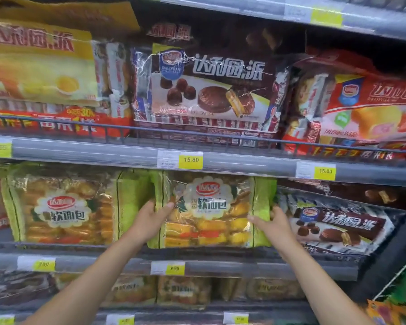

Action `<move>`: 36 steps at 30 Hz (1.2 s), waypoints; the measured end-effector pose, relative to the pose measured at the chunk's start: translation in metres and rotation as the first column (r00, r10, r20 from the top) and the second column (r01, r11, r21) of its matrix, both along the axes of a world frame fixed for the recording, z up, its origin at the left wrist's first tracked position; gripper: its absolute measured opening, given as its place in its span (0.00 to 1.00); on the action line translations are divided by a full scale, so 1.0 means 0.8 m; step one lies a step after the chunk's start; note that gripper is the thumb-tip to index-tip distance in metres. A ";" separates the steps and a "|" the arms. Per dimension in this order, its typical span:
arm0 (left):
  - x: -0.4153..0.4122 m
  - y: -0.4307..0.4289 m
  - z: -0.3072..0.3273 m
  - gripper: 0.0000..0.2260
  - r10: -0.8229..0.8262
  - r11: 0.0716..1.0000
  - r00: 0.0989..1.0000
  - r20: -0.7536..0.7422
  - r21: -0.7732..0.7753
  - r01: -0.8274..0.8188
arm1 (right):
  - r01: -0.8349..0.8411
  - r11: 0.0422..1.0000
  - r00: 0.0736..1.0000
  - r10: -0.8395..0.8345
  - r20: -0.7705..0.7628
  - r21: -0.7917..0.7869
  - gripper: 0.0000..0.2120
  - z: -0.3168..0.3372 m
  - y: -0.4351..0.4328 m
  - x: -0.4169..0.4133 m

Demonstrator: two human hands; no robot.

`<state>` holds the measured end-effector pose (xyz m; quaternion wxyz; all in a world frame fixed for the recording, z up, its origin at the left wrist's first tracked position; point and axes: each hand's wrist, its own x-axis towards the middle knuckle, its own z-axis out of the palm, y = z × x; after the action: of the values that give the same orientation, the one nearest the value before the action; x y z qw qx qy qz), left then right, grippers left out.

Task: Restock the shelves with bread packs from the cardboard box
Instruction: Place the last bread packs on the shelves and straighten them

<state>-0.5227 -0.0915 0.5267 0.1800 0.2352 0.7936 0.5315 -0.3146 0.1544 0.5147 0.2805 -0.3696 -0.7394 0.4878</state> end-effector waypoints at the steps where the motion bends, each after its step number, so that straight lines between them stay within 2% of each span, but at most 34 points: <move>1: -0.003 0.004 -0.003 0.42 0.021 1.000 1.000 -0.002 -0.013 -0.021 | 0.010 1.000 1.000 -0.010 0.001 0.000 0.48 -0.004 0.002 -0.003; 4: -0.005 0.015 -0.020 0.33 0.011 0.998 0.999 -0.031 -0.069 -0.013 | 0.013 1.000 0.999 -0.013 0.048 0.001 0.41 -0.017 -0.002 -0.007; 8: 0.001 0.013 -0.024 0.38 -0.036 0.992 0.998 -0.046 -0.127 0.030 | -0.040 0.998 0.994 0.034 0.101 0.057 0.37 -0.035 -0.007 -0.002; 13: 0.012 0.002 -0.021 0.40 -0.063 0.980 0.992 -0.108 -0.196 0.041 | 0.002 0.996 0.992 -0.014 0.125 0.092 0.42 -0.039 -0.013 0.010; 15: 0.019 -0.005 -0.032 0.39 -0.053 0.982 0.970 -0.236 -0.188 0.008 | 0.053 0.992 0.992 -0.065 0.111 0.113 0.42 -0.041 -0.017 0.016; 17: 0.029 -0.015 -0.048 0.42 -0.011 0.987 0.909 -0.417 -0.152 -0.057 | 0.089 0.981 0.991 -0.104 0.079 0.175 0.41 -0.046 -0.027 0.024; 20: 0.040 -0.024 -0.076 0.40 0.052 0.967 0.752 -0.657 -0.154 -0.201 | 0.087 0.902 0.987 -0.136 0.086 0.422 0.29 -0.057 -0.047 0.033; 21: 0.042 -0.026 -0.083 0.37 0.040 0.953 0.686 -0.727 -0.178 -0.243 | 0.025 0.884 0.990 -0.087 0.111 0.467 0.24 -0.061 -0.054 0.034; 23: 0.044 -0.027 -0.091 0.23 -0.022 0.936 0.586 -0.810 -0.222 -0.272 | -0.146 0.860 0.977 0.047 0.209 0.489 0.17 -0.065 -0.064 0.033; 25: 0.046 -0.024 -0.092 0.11 -0.107 0.931 0.541 -0.834 -0.276 -0.241 | -0.280 0.815 0.943 0.136 0.302 0.508 0.14 -0.067 -0.067 0.030; 28: 0.043 -0.016 -0.085 0.07 -0.183 0.926 0.564 -0.805 -0.334 -0.176 | -0.353 0.789 0.912 0.172 0.371 0.503 0.14 -0.065 -0.066 0.024; 32: 0.028 0.000 -0.074 0.06 -0.215 0.908 0.678 -0.703 -0.400 -0.127 | -0.386 0.784 0.889 0.176 0.423 0.486 0.07 -0.065 -0.053 0.012; 36: 0.016 0.016 -0.066 0.09 -0.313 0.828 0.761 -0.567 -0.556 -0.074 | -0.432 0.774 0.854 0.185 0.487 0.464 0.03 -0.071 -0.043 -0.002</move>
<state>-0.5103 -0.0788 0.4737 -0.0052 0.3921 0.9065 0.1567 -0.3164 0.1202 0.4581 0.1264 -0.2365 -0.9422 0.2009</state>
